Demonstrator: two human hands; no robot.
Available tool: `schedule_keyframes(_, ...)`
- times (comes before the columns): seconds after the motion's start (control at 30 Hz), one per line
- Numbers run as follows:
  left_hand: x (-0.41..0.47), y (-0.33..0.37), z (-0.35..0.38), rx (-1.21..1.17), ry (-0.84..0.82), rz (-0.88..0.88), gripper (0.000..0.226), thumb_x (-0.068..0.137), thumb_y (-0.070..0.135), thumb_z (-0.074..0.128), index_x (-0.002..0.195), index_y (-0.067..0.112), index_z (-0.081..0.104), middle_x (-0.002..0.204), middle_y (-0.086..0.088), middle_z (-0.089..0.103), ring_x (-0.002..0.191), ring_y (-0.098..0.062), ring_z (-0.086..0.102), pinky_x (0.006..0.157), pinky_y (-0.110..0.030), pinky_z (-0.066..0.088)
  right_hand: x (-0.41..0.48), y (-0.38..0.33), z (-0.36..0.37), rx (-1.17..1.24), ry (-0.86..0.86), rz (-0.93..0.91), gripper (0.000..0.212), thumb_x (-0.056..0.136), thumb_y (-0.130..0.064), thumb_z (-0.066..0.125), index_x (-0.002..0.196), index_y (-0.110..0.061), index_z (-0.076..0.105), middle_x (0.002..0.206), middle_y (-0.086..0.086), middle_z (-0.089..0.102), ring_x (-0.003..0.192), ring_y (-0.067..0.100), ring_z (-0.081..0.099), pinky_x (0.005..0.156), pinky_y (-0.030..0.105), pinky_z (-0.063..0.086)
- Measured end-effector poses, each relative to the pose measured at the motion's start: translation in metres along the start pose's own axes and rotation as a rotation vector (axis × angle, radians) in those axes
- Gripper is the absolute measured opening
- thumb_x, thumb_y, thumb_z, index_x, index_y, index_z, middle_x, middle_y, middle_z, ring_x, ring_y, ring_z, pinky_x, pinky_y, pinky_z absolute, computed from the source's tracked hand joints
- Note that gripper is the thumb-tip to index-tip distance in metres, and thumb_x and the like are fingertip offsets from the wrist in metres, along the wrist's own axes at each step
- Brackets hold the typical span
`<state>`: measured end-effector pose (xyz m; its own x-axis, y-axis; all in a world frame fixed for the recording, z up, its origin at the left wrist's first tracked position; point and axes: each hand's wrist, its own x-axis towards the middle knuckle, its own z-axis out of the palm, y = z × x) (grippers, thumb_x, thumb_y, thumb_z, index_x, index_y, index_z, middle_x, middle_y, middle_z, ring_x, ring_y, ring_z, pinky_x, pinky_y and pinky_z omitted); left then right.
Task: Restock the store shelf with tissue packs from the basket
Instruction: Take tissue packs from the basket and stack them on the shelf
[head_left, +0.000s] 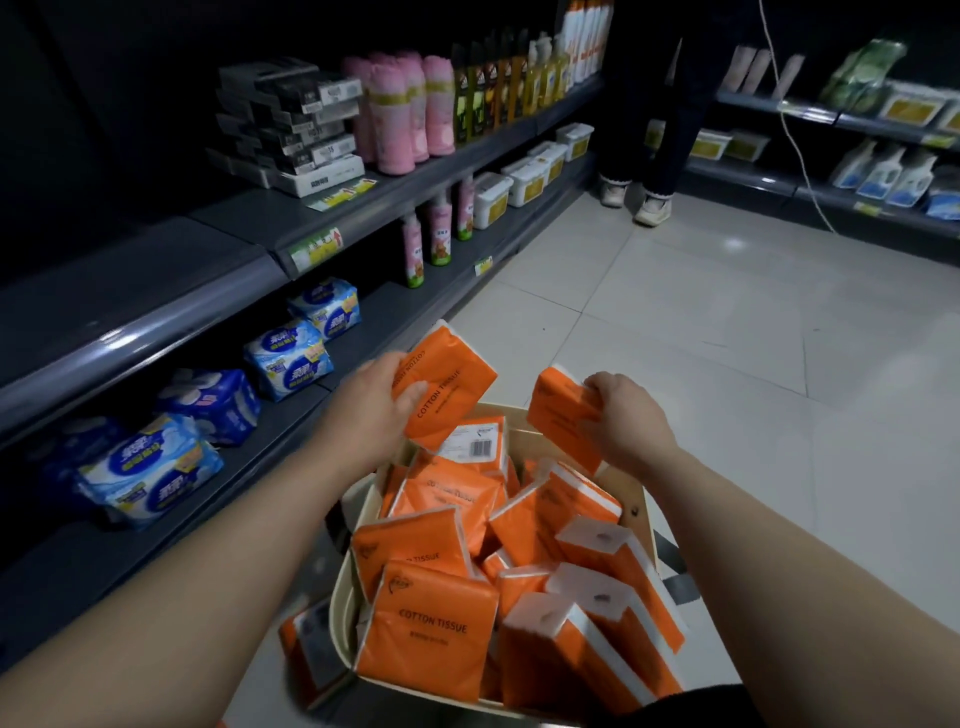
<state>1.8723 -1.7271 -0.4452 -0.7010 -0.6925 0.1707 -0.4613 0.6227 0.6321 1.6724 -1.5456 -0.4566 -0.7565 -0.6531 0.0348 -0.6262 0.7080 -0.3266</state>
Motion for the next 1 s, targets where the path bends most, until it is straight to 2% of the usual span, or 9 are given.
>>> schedule_keyframes(0.13, -0.018, -0.01, -0.047, 0.026, 0.077, -0.027, 0.029, 0.095, 0.037, 0.051, 0.117, 0.02, 0.056, 0.101, 0.001, 0.061, 0.09, -0.018, 0.057, 0.074, -0.029, 0.04, -0.01, -0.044, -0.017, 0.031, 0.035, -0.114, 0.029, 0.078, -0.012, 0.06, 0.107, -0.015, 0.058, 0.102, 0.008, 0.059, 0.091, 0.025, 0.055, 0.076, 0.038, 0.048)
schedule_keyframes(0.2, -0.031, -0.018, -0.076, 0.038, 0.126, -0.055, 0.029, 0.095, 0.037, 0.051, 0.116, 0.018, 0.058, 0.097, 0.002, 0.062, 0.09, -0.021, 0.059, 0.073, -0.03, 0.041, -0.015, -0.072, -0.023, 0.065, 0.024, -0.174, 0.032, 0.078, -0.011, 0.061, 0.11, -0.014, 0.057, 0.105, 0.009, 0.058, 0.094, 0.026, 0.054, 0.078, 0.037, 0.047)
schedule_keyframes(0.3, -0.052, -0.035, -0.116, 0.004, 0.186, -0.109, 0.032, 0.093, 0.036, 0.056, 0.119, 0.016, 0.058, 0.105, -0.005, 0.067, 0.09, -0.024, 0.061, 0.076, -0.032, 0.047, -0.022, -0.116, -0.031, 0.135, -0.006, -0.257, 0.041, 0.077, -0.006, 0.061, 0.117, -0.011, 0.055, 0.112, 0.012, 0.056, 0.101, 0.031, 0.054, 0.083, 0.032, 0.041)
schedule_keyframes(0.4, -0.075, -0.058, -0.155, -0.004, 0.275, -0.181, 0.037, 0.089, 0.031, 0.064, 0.121, 0.013, 0.058, 0.113, -0.009, 0.065, 0.099, -0.024, 0.06, 0.077, -0.025, 0.039, -0.033, -0.163, -0.034, 0.194, -0.045, -0.332, 0.045, 0.077, -0.006, 0.064, 0.121, -0.011, 0.054, 0.117, 0.014, 0.054, 0.106, 0.032, 0.053, 0.086, 0.031, 0.039)
schedule_keyframes(0.53, -0.114, -0.093, -0.213, 0.0, 0.388, -0.307, 0.042, 0.083, 0.027, 0.072, 0.12, 0.011, 0.06, 0.113, -0.011, 0.065, 0.102, -0.024, 0.059, 0.078, -0.024, 0.036, -0.051, -0.235, -0.032, 0.254, -0.053, -0.478, 0.048, 0.078, -0.014, 0.068, 0.123, -0.013, 0.054, 0.115, 0.014, 0.053, 0.106, 0.032, 0.053, 0.082, 0.029, 0.037)
schedule_keyframes(0.63, -0.145, -0.119, -0.255, -0.023, 0.455, -0.401, 0.049, 0.078, 0.027, 0.076, 0.121, 0.011, 0.059, 0.111, -0.008, 0.064, 0.096, -0.02, 0.059, 0.083, -0.028, 0.043, -0.066, -0.287, -0.027, 0.3, -0.068, -0.572, 0.048, 0.079, -0.017, 0.068, 0.124, -0.017, 0.054, 0.112, 0.01, 0.051, 0.1, 0.028, 0.054, 0.076, 0.026, 0.035)
schedule_keyframes(0.77, -0.189, -0.145, -0.307, -0.007, 0.525, -0.485, 0.044, 0.074, 0.027, 0.08, 0.113, 0.016, 0.062, 0.102, 0.003, 0.06, 0.093, -0.015, 0.056, 0.08, -0.028, 0.041, -0.093, -0.357, -0.014, 0.361, -0.1, -0.704, 0.048, 0.077, -0.015, 0.068, 0.123, -0.015, 0.055, 0.115, 0.012, 0.054, 0.104, 0.028, 0.055, 0.081, 0.023, 0.034)
schedule_keyframes(1.0, -0.266, -0.185, -0.383, 0.092, 0.667, -0.62, 0.035, 0.071, 0.027, 0.082, 0.101, 0.019, 0.065, 0.097, 0.002, 0.06, 0.09, -0.015, 0.054, 0.074, -0.028, 0.038, -0.157, -0.458, 0.006, 0.429, -0.186, -0.902, 0.046, 0.079, -0.014, 0.067, 0.123, -0.018, 0.054, 0.114, 0.007, 0.053, 0.102, 0.022, 0.055, 0.08, 0.02, 0.033)
